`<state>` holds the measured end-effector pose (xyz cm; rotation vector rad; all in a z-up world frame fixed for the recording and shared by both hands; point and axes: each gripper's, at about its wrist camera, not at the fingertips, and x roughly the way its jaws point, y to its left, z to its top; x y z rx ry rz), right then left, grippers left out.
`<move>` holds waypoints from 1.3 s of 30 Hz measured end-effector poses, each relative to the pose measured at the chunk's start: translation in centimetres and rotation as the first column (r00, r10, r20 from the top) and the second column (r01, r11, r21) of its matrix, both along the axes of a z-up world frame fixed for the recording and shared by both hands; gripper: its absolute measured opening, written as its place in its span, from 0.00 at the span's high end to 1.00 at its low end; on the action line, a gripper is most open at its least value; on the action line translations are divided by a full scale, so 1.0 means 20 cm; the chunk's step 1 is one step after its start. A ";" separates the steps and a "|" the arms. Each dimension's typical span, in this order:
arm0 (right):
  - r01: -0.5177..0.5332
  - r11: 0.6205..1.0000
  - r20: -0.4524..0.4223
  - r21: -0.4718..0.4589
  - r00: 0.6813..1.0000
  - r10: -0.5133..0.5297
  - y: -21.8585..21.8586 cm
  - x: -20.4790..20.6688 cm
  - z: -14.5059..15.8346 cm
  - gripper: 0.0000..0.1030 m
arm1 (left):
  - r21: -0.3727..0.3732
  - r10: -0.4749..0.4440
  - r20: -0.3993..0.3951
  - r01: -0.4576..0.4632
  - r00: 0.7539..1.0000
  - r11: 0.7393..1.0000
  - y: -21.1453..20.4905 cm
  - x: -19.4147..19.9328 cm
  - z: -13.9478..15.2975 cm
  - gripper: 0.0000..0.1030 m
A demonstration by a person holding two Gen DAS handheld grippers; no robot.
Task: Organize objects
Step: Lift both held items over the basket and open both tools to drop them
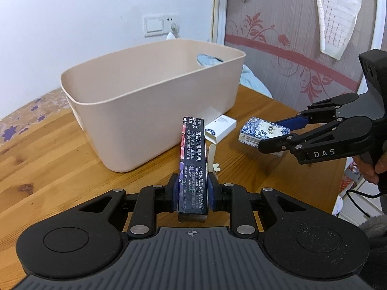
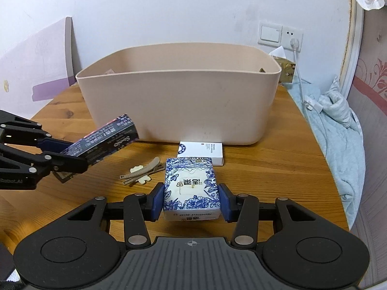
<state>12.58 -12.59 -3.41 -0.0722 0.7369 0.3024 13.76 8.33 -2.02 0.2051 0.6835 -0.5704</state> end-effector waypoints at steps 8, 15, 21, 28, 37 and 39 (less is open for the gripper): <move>0.010 1.000 0.044 -0.001 0.999 -0.010 -0.01 -0.04 0.09 0.58 | -0.036 0.033 0.043 -0.031 0.999 0.999 0.06 -0.08 0.09 0.77; 0.031 0.999 0.088 0.015 0.996 -0.033 -0.04 -0.06 0.19 0.58 | -0.063 0.033 0.090 -0.028 0.995 0.998 0.07 -0.14 0.20 0.77; 0.042 0.999 0.136 0.012 0.990 -0.044 -0.05 -0.07 0.28 0.58 | -0.099 0.044 0.133 -0.031 0.990 0.995 0.08 -0.16 0.30 0.77; 0.051 0.998 0.186 0.032 0.981 -0.056 -0.07 -0.03 0.37 0.58 | -0.125 0.052 0.185 -0.029 0.981 0.992 0.10 -0.11 0.39 0.77; 0.059 0.997 0.215 0.043 0.974 -0.067 -0.09 0.06 0.43 0.58 | -0.138 0.089 0.204 -0.062 0.975 0.989 0.10 0.06 0.45 0.77; 0.061 0.997 0.219 0.045 0.973 -0.070 -0.10 0.09 0.45 0.58 | -0.137 0.092 0.198 -0.066 0.976 0.988 0.10 0.10 0.44 0.77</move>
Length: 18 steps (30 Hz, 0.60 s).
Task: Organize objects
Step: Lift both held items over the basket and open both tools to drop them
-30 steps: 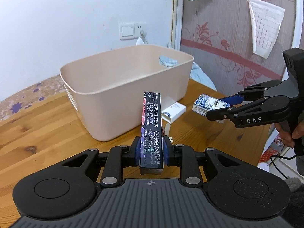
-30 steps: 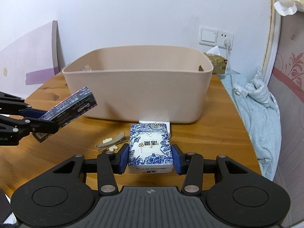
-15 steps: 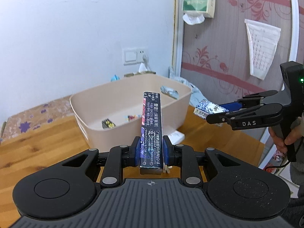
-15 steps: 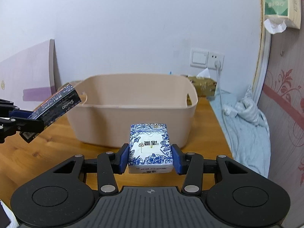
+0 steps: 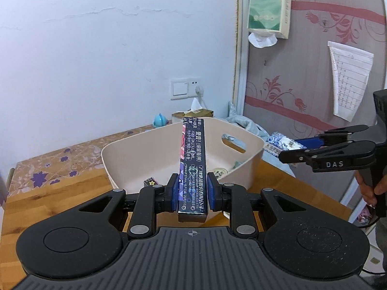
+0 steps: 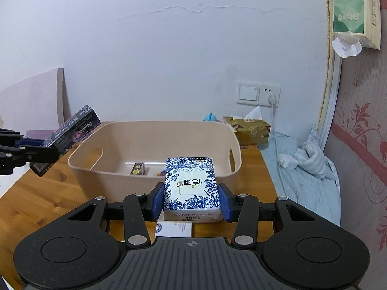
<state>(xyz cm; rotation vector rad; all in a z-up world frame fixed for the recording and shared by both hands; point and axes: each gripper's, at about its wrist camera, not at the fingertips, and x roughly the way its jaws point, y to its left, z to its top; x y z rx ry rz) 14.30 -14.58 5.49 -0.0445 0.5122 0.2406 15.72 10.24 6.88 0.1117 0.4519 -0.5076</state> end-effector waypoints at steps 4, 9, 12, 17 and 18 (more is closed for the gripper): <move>0.002 1.000 0.006 -0.004 1.000 -0.002 0.00 0.06 0.01 0.58 | 0.003 0.008 -0.012 -0.008 1.000 1.000 -0.03 0.10 -0.01 0.77; -0.004 1.000 -0.001 -0.009 1.000 0.004 0.01 0.15 0.02 0.58 | 0.019 0.006 -0.034 -0.005 0.999 1.000 -0.08 0.23 -0.03 0.77; -0.012 1.000 -0.005 -0.012 1.000 0.012 0.01 0.21 0.02 0.58 | 0.033 0.016 -0.054 -0.014 0.998 0.999 -0.10 0.31 -0.05 0.77; -0.022 1.000 -0.017 -0.005 1.000 0.022 0.02 0.32 0.01 0.58 | 0.049 0.034 -0.089 -0.029 0.995 0.998 -0.12 0.45 -0.10 0.77; -0.025 1.000 -0.021 -0.004 0.999 0.025 0.03 0.34 0.01 0.58 | 0.053 0.037 -0.095 -0.032 0.995 0.998 -0.12 0.47 -0.11 0.77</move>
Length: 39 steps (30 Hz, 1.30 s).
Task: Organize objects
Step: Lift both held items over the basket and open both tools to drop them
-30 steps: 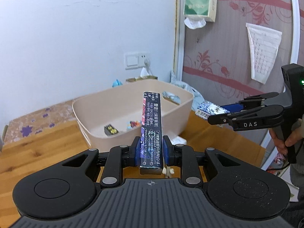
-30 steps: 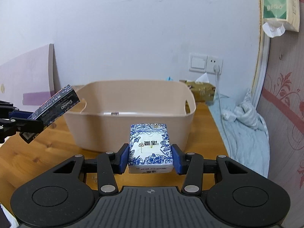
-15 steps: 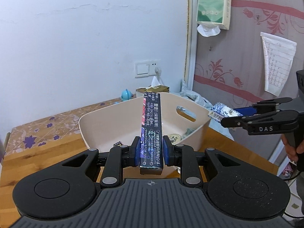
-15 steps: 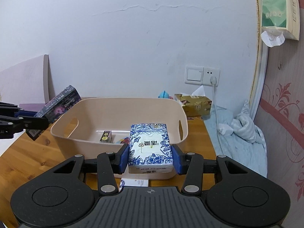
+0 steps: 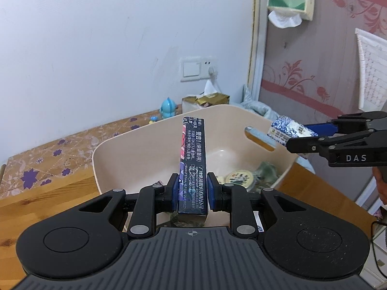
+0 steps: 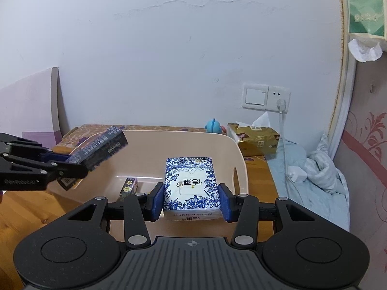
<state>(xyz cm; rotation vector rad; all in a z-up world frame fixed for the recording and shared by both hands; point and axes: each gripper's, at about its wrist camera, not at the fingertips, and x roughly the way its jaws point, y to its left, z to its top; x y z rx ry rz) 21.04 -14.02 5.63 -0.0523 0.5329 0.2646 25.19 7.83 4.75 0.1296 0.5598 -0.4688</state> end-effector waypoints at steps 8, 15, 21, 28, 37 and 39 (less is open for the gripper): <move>-0.026 0.999 -0.031 -0.033 0.999 0.025 0.06 0.14 -0.04 0.58 | 0.041 0.028 -0.053 -0.026 0.998 0.999 -0.03 0.16 -0.07 0.77; -0.059 0.996 -0.067 -0.066 0.996 0.055 0.12 0.24 -0.09 0.58 | 0.083 0.028 -0.136 -0.017 0.990 0.996 -0.07 0.26 -0.16 0.77; -0.078 0.992 -0.099 -0.099 0.993 0.068 0.15 0.31 -0.14 0.58 | 0.114 0.048 -0.172 -0.028 0.984 0.993 -0.08 0.30 -0.20 0.77; -0.086 0.989 -0.145 -0.123 0.987 0.068 0.19 0.37 -0.18 0.58 | 0.134 0.055 -0.215 -0.026 0.975 0.991 -0.10 0.33 -0.20 0.77; -0.096 0.984 -0.198 -0.152 0.978 0.065 0.21 0.40 -0.22 0.57 | 0.184 0.057 -0.253 -0.010 0.966 0.983 -0.13 0.34 -0.20 0.76; -0.095 0.983 -0.209 -0.156 0.976 0.061 0.21 0.41 -0.22 0.57 | 0.193 0.063 -0.264 -0.011 0.962 0.981 -0.13 0.35 -0.20 0.76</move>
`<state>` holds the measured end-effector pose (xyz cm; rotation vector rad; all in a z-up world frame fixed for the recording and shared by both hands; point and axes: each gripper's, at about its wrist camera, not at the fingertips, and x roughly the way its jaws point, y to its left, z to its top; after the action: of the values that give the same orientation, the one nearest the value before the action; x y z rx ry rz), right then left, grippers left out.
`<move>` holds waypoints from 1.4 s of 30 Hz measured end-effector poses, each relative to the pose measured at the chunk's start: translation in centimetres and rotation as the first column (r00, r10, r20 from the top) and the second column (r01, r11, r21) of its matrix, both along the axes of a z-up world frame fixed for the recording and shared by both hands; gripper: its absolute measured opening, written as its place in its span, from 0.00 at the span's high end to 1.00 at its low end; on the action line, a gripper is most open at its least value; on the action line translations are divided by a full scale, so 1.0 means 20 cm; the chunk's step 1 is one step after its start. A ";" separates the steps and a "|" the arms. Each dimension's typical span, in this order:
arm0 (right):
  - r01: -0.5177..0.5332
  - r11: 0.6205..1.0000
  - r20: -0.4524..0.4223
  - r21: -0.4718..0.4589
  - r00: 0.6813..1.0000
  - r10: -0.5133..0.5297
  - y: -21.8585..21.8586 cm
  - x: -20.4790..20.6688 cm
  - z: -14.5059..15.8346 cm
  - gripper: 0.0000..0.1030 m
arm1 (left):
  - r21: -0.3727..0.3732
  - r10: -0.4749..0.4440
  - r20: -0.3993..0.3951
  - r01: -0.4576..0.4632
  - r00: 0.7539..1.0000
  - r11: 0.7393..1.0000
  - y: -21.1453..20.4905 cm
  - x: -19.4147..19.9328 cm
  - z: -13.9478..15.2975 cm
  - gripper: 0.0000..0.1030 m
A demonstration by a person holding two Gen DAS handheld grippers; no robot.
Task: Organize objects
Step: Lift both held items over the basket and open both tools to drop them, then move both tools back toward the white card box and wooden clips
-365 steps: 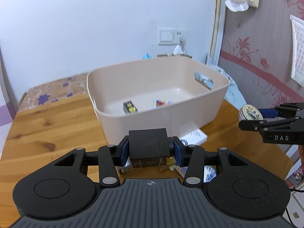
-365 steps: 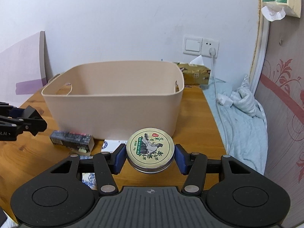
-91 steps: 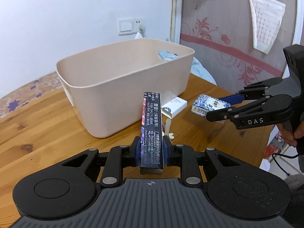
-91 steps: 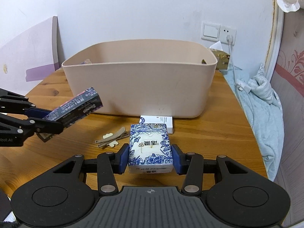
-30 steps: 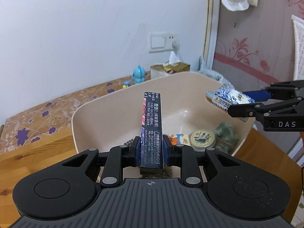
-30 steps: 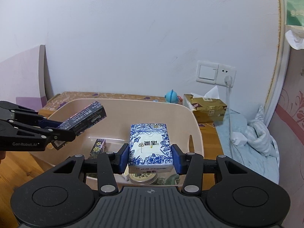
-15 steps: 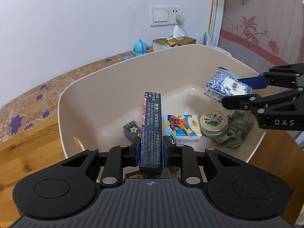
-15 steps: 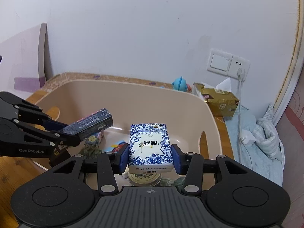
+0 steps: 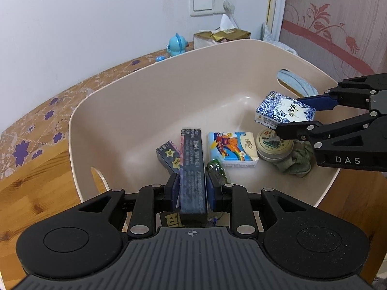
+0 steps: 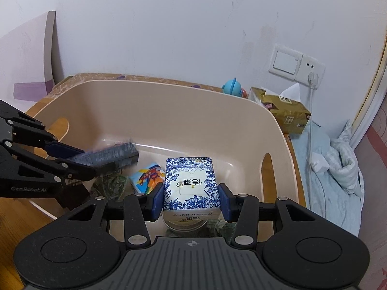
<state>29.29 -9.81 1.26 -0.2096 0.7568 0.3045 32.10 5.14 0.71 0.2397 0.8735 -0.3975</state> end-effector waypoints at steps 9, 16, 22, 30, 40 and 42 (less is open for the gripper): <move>0.007 1.000 -0.025 0.009 1.000 -0.006 0.00 0.01 0.01 0.41 | -0.009 0.008 0.002 -0.008 1.000 1.000 -0.01 0.00 0.02 0.54; 0.025 0.999 0.027 0.037 0.999 -0.026 -0.02 -0.04 0.07 0.16 | -0.013 0.042 0.070 -0.041 0.997 0.999 -0.01 -0.05 0.10 0.16; 0.028 0.998 0.061 0.051 0.998 -0.031 -0.05 -0.10 0.12 0.09 | -0.027 0.071 0.087 -0.069 0.994 0.997 0.05 -0.09 0.14 0.16; 0.023 0.998 0.090 0.057 0.996 -0.028 -0.08 -0.20 0.17 0.01 | -0.061 0.089 0.141 -0.081 0.986 0.995 0.08 -0.22 0.21 0.16; 0.029 0.997 0.106 0.065 0.994 -0.036 -0.17 -0.35 0.20 0.00 | -0.064 0.085 0.182 -0.074 0.980 0.995 0.06 -0.40 0.26 0.14; 0.026 0.998 0.102 0.063 0.994 -0.033 -0.19 -0.37 0.19 0.00 | -0.067 0.086 0.182 -0.075 0.979 0.995 0.05 -0.43 0.26 0.14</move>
<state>21.82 -13.60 4.98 -0.1546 0.6472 0.2862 23.43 6.23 5.82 0.1819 0.6851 -0.3197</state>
